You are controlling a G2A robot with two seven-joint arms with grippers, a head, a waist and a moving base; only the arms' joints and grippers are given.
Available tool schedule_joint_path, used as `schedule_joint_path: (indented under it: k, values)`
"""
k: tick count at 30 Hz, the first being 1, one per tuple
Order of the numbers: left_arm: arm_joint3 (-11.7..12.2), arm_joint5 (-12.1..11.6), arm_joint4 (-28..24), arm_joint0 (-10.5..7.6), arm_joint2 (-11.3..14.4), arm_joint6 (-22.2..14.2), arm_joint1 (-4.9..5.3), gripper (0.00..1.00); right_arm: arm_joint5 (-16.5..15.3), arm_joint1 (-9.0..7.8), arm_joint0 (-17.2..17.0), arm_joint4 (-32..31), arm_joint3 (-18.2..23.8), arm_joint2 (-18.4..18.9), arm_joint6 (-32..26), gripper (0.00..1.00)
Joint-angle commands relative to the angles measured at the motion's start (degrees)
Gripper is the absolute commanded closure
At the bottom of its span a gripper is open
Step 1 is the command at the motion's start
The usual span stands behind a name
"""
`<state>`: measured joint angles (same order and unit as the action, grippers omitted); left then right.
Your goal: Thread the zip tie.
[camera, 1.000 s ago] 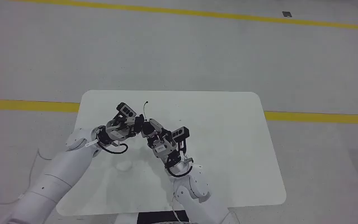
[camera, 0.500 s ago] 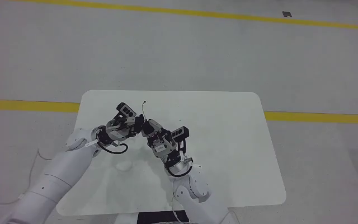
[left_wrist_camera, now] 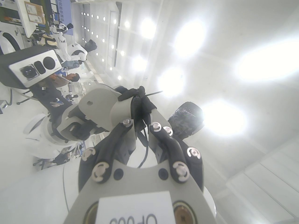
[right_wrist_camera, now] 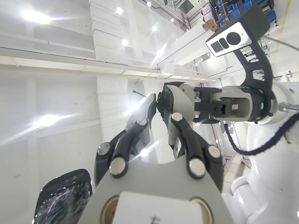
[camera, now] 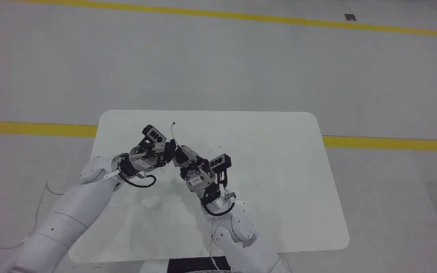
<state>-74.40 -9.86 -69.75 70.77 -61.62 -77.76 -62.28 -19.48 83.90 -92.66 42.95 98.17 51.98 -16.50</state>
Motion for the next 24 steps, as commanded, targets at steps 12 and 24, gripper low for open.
schedule_joint_path:
  k: [12,24]
  values:
    - [0.00,0.00,0.00,0.00,0.00,0.00,0.00,1.00,0.00,0.23,-0.68,-0.60,0.49,0.70,-0.16,0.86]
    - [0.00,0.00,0.00,0.00,0.00,0.00,0.00,1.00,0.00,0.50,-0.98,-1.02,0.46,1.11,-0.71,0.92]
